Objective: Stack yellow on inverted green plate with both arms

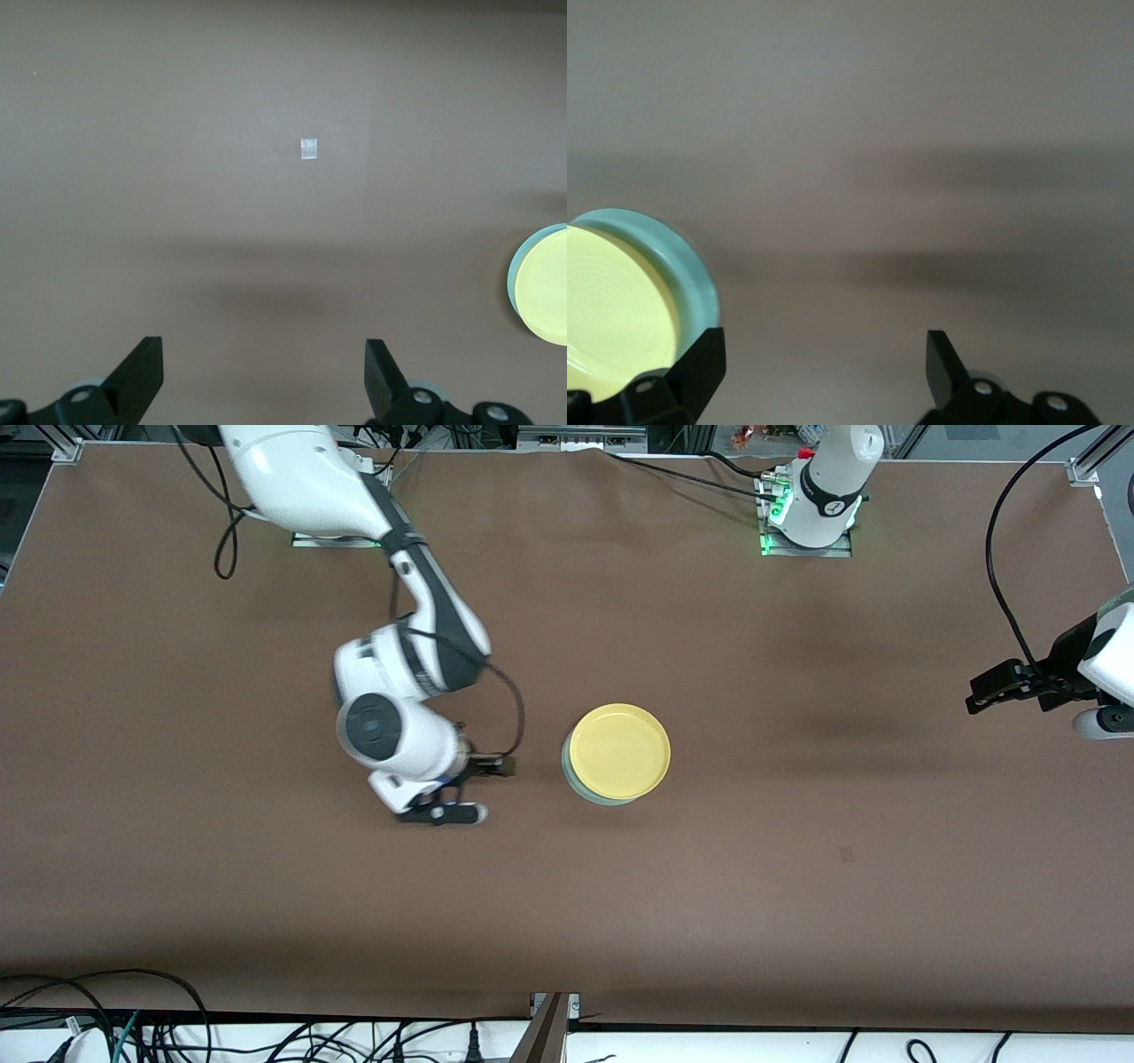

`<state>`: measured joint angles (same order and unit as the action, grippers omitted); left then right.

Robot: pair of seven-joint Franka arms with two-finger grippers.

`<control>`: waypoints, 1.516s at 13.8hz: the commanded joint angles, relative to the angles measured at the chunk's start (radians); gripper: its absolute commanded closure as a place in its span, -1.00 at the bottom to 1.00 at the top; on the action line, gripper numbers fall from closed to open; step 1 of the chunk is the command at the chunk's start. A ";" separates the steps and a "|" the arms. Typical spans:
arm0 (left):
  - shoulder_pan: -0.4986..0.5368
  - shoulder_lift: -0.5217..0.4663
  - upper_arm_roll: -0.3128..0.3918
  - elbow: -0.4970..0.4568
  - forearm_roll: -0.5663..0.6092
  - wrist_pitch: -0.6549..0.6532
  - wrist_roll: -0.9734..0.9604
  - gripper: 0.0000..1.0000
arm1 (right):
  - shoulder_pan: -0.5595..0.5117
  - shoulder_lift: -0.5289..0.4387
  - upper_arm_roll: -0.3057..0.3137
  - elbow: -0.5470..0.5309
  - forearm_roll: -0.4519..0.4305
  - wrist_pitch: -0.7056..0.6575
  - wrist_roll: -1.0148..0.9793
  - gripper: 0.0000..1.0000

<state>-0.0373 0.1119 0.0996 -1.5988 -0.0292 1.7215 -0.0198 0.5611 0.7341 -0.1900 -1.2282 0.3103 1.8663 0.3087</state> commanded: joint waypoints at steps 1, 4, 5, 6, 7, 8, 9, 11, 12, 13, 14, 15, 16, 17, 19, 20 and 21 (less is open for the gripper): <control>0.023 0.023 -0.003 0.072 0.026 -0.019 0.006 -1.00 | -0.020 -0.051 -0.087 0.029 -0.013 -0.122 -0.138 -1.00; 0.025 0.028 -0.003 0.074 0.026 -0.019 0.001 -1.00 | -0.024 -0.132 -0.227 0.030 -0.045 -0.260 -0.312 -1.00; 0.027 0.028 -0.003 0.074 0.025 -0.019 0.003 -1.00 | -0.027 -0.151 -0.256 0.029 -0.056 -0.303 -0.377 -1.00; 0.027 0.028 -0.003 0.074 0.026 -0.019 0.003 -1.00 | -0.055 -0.191 -0.259 0.029 -0.080 -0.352 -0.394 -1.00; 0.027 0.028 -0.003 0.074 0.025 -0.019 0.000 -1.00 | -0.103 -0.240 -0.252 0.015 -0.097 -0.374 -0.399 -1.00; 0.027 0.028 -0.003 0.074 0.025 -0.019 -0.002 -1.00 | -0.151 -0.283 -0.217 -0.019 -0.100 -0.378 -0.399 -1.00; 0.027 0.028 -0.003 0.074 0.025 -0.019 -0.002 -1.00 | -0.214 -0.333 -0.157 -0.045 -0.126 -0.380 -0.402 -1.00; 0.027 0.029 -0.003 0.074 0.025 -0.019 -0.002 -1.00 | -0.306 -0.425 -0.041 -0.066 -0.273 -0.403 -0.401 -1.00; 0.027 0.029 -0.003 0.074 0.025 -0.019 -0.002 -1.00 | -0.338 -0.464 -0.017 -0.077 -0.310 -0.395 -0.398 -1.00; 0.027 0.029 -0.003 0.074 0.025 -0.019 -0.002 -1.00 | -0.366 -0.493 -0.005 -0.092 -0.313 -0.392 -0.401 -1.00; 0.027 0.029 -0.003 0.074 0.025 -0.019 0.000 -1.00 | -0.395 -0.522 0.006 -0.112 -0.312 -0.397 -0.407 -1.00; 0.027 0.029 -0.003 0.074 0.025 -0.019 0.003 -1.00 | -0.420 -0.557 0.015 -0.144 -0.310 -0.403 -0.405 -1.00; 0.027 0.029 -0.003 0.074 0.026 -0.019 0.006 -1.00 | -0.452 -0.593 0.018 -0.195 -0.307 -0.389 -0.401 -1.00; 0.027 0.031 -0.003 0.074 0.025 -0.019 0.006 -1.00 | -0.473 -0.617 0.018 -0.223 -0.294 -0.385 -0.407 -1.00; 0.027 0.029 -0.003 0.073 0.025 -0.019 0.006 -1.00 | -0.493 -0.637 0.032 -0.226 -0.303 -0.407 -0.418 -1.00; 0.027 0.029 -0.003 0.073 0.025 -0.019 0.006 -1.00 | -0.518 -0.647 0.052 -0.229 -0.303 -0.426 -0.416 -1.00; 0.027 0.029 -0.003 0.074 0.025 -0.020 0.006 -1.00 | -0.526 -0.651 0.072 -0.237 -0.306 -0.441 -0.413 -1.00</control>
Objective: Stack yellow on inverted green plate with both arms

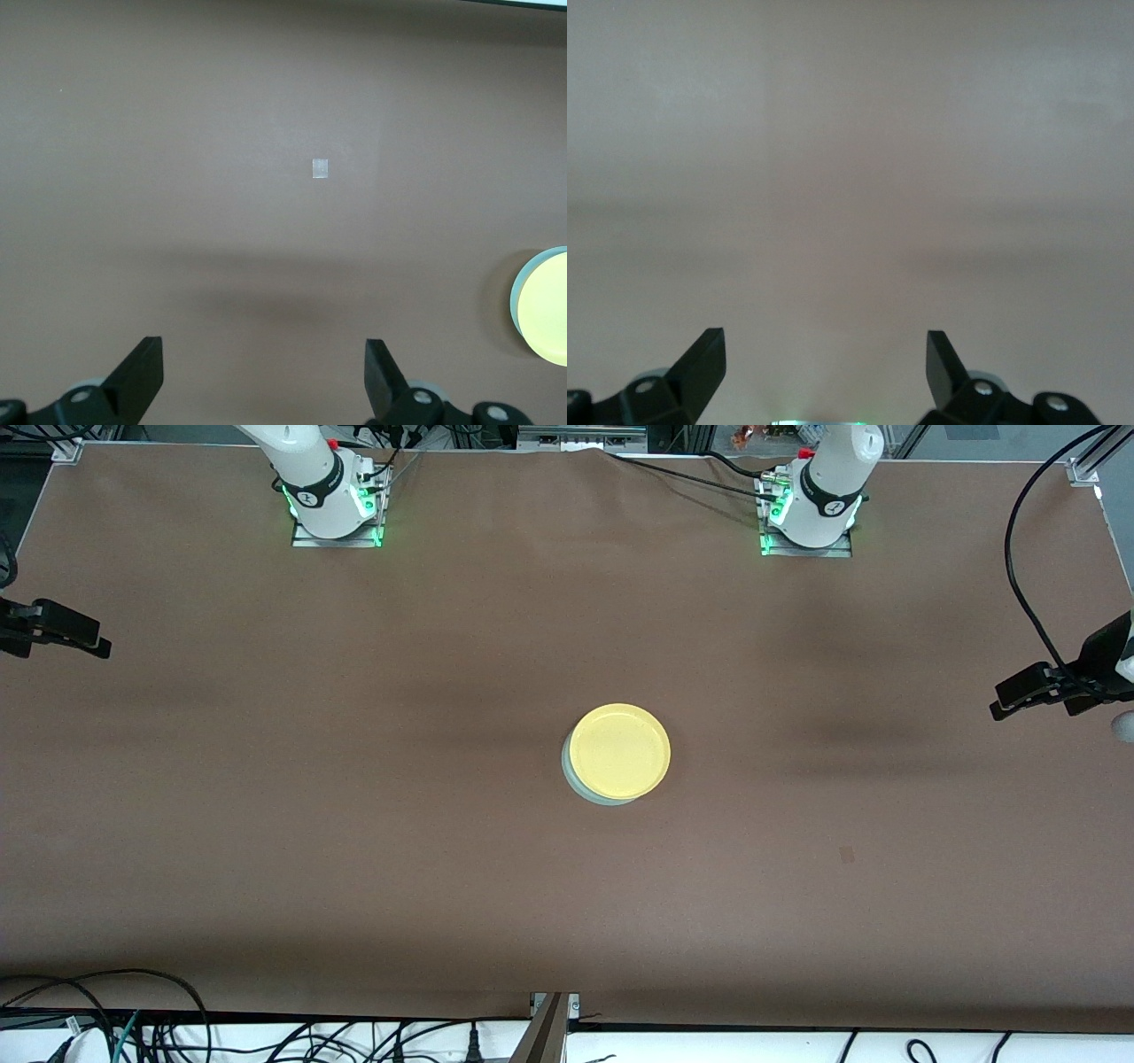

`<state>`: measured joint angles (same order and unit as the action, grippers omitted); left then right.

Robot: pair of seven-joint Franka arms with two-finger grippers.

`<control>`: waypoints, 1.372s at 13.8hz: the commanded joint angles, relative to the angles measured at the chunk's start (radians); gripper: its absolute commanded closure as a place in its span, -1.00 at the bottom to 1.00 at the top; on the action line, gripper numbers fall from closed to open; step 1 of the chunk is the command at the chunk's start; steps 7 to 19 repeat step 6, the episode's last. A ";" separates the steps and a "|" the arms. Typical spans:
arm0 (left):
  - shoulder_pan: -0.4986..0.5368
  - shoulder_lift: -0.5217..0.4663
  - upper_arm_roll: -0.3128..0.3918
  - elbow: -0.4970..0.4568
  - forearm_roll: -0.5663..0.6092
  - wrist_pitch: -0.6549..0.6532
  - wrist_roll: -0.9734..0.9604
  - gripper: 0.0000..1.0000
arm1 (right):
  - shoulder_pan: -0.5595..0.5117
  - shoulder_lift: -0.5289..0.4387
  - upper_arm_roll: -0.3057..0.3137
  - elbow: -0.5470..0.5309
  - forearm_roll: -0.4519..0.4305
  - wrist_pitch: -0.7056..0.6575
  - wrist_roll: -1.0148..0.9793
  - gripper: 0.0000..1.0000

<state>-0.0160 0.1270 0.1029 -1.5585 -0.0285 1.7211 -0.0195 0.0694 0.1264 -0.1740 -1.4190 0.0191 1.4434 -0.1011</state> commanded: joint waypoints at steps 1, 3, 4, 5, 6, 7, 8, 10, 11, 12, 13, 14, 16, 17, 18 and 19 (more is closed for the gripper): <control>0.005 0.016 -0.006 0.034 0.024 -0.018 0.006 -1.00 | -0.037 -0.050 0.062 -0.051 -0.014 -0.018 -0.002 -1.00; 0.005 0.014 -0.006 0.032 0.024 -0.018 0.006 -1.00 | -0.037 -0.045 0.077 -0.051 -0.014 -0.020 0.003 -1.00; 0.005 0.014 -0.006 0.032 0.024 -0.018 0.006 -1.00 | -0.036 -0.034 0.076 -0.043 -0.016 -0.021 0.001 -1.00; 0.005 0.016 -0.006 0.034 0.024 -0.018 0.004 -1.00 | -0.036 -0.025 0.074 -0.035 -0.016 -0.029 0.000 -1.00; 0.005 0.014 -0.006 0.034 0.024 -0.018 0.004 -1.00 | -0.037 -0.024 0.074 -0.034 -0.016 -0.032 -0.005 -1.00; 0.005 0.014 -0.006 0.034 0.024 -0.018 0.004 -1.00 | -0.037 -0.024 0.074 -0.034 -0.016 -0.032 -0.005 -1.00; 0.005 0.014 -0.006 0.034 0.024 -0.018 0.004 -1.00 | -0.037 -0.024 0.074 -0.034 -0.016 -0.032 -0.005 -1.00; 0.005 0.014 -0.006 0.034 0.024 -0.018 0.004 -1.00 | -0.037 -0.024 0.074 -0.034 -0.016 -0.032 -0.005 -1.00; 0.005 0.014 -0.006 0.034 0.024 -0.018 0.004 -1.00 | -0.037 -0.024 0.074 -0.034 -0.016 -0.032 -0.005 -1.00; 0.005 0.014 -0.006 0.034 0.024 -0.018 0.004 -1.00 | -0.037 -0.024 0.074 -0.034 -0.016 -0.032 -0.005 -1.00; 0.005 0.014 -0.006 0.034 0.024 -0.018 0.004 -1.00 | -0.037 -0.024 0.074 -0.034 -0.016 -0.032 -0.005 -1.00; 0.005 0.014 -0.006 0.034 0.024 -0.018 0.004 -1.00 | -0.037 -0.024 0.074 -0.034 -0.016 -0.032 -0.005 -1.00; 0.005 0.014 -0.006 0.034 0.024 -0.018 0.004 -1.00 | -0.037 -0.024 0.074 -0.034 -0.016 -0.032 -0.005 -1.00; 0.005 0.014 -0.006 0.034 0.024 -0.018 0.004 -1.00 | -0.037 -0.024 0.074 -0.034 -0.016 -0.032 -0.005 -1.00; 0.005 0.014 -0.006 0.034 0.024 -0.018 0.004 -1.00 | -0.037 -0.024 0.074 -0.034 -0.016 -0.032 -0.005 -1.00; 0.005 0.014 -0.006 0.034 0.024 -0.018 0.004 -1.00 | -0.037 -0.024 0.074 -0.034 -0.016 -0.032 -0.005 -1.00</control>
